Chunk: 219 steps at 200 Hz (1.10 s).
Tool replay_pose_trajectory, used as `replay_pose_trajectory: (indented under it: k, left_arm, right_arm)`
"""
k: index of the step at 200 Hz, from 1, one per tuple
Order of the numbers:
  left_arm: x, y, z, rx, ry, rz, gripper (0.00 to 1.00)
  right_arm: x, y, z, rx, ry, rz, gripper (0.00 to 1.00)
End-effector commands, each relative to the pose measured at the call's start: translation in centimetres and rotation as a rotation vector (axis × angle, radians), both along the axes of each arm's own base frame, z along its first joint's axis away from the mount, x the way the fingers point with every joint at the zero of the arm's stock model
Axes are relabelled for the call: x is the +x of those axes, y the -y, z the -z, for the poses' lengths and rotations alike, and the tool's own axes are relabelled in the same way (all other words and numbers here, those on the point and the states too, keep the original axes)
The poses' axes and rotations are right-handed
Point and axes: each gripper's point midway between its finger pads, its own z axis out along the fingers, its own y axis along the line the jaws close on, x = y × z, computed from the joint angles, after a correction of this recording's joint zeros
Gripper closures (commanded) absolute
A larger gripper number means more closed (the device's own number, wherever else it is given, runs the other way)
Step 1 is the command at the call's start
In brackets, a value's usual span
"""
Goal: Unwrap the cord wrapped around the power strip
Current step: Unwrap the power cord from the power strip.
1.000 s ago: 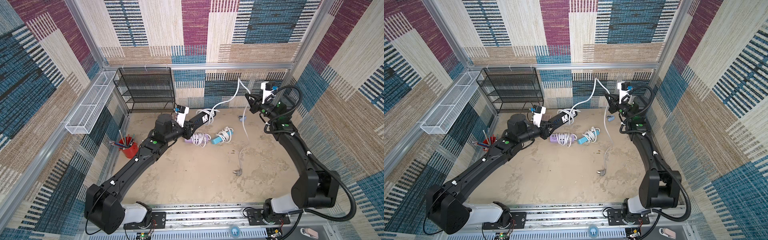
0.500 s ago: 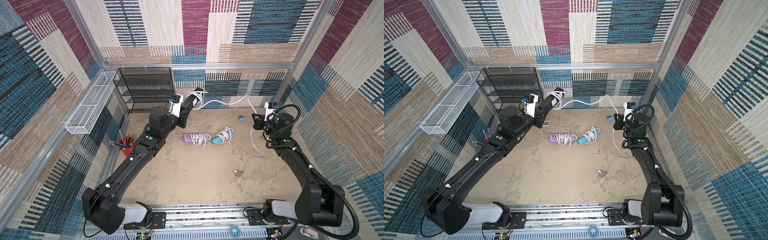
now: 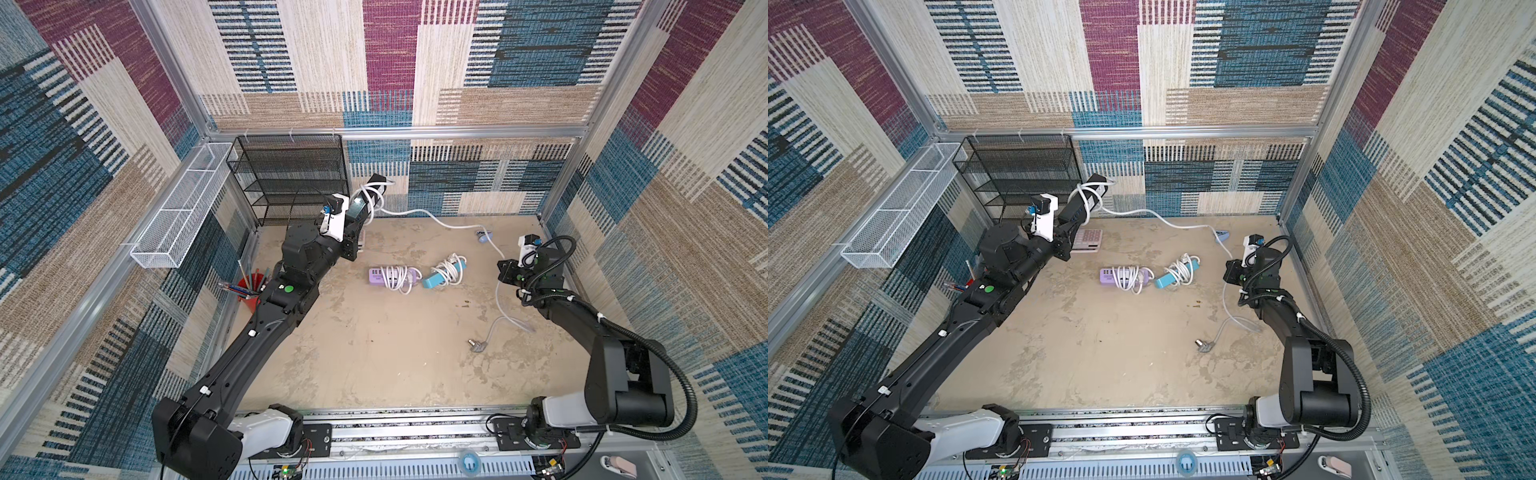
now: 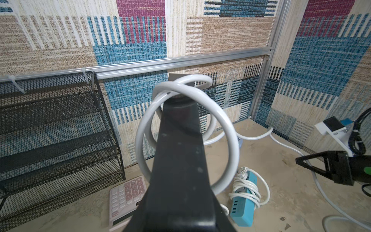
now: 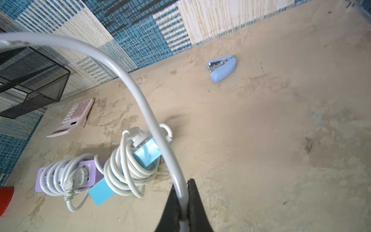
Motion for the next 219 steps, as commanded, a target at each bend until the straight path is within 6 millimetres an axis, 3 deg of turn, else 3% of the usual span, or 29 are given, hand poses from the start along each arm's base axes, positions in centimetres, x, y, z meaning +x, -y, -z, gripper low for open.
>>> replay_pose_trajectory:
  k: [1,38,94,118,149,165,197,219]
  left_arm:
    - [-0.3,-0.5,-2.9,-0.041,0.112,-0.014,1.00]
    - [-0.5,-0.8,-3.1,-0.043,0.121,-0.022,1.00]
    - [-0.5,-0.7,-2.9,-0.044,0.119,-0.015,1.00]
    - [-0.5,-0.5,-2.8,-0.046,0.112,-0.002,1.00]
    - [-0.4,0.0,-2.7,-0.047,0.103,0.024,1.00]
    - [-0.4,0.5,-2.6,-0.048,0.095,0.051,1.00]
    - [-0.6,1.7,-2.4,-0.056,0.072,0.122,1.00]
    - [-0.6,2.3,-2.3,-0.058,0.060,0.153,1.00]
  right_arm:
    - [0.1,0.5,2.2,0.015,-0.054,0.039,1.00]
    - [-0.1,-0.1,6.0,0.078,-0.141,0.040,1.00]
    - [-0.3,0.5,8.9,0.059,-0.215,0.072,1.00]
    - [-0.5,0.6,9.7,0.059,-0.235,0.076,1.00]
    - [-0.1,0.6,9.1,0.053,-0.222,0.068,1.00]
    - [0.1,0.4,8.5,0.052,-0.206,0.058,0.88]
    - [0.4,0.3,6.8,0.046,-0.169,0.041,0.48]
    - [0.5,0.2,5.0,0.040,-0.132,0.028,0.30]
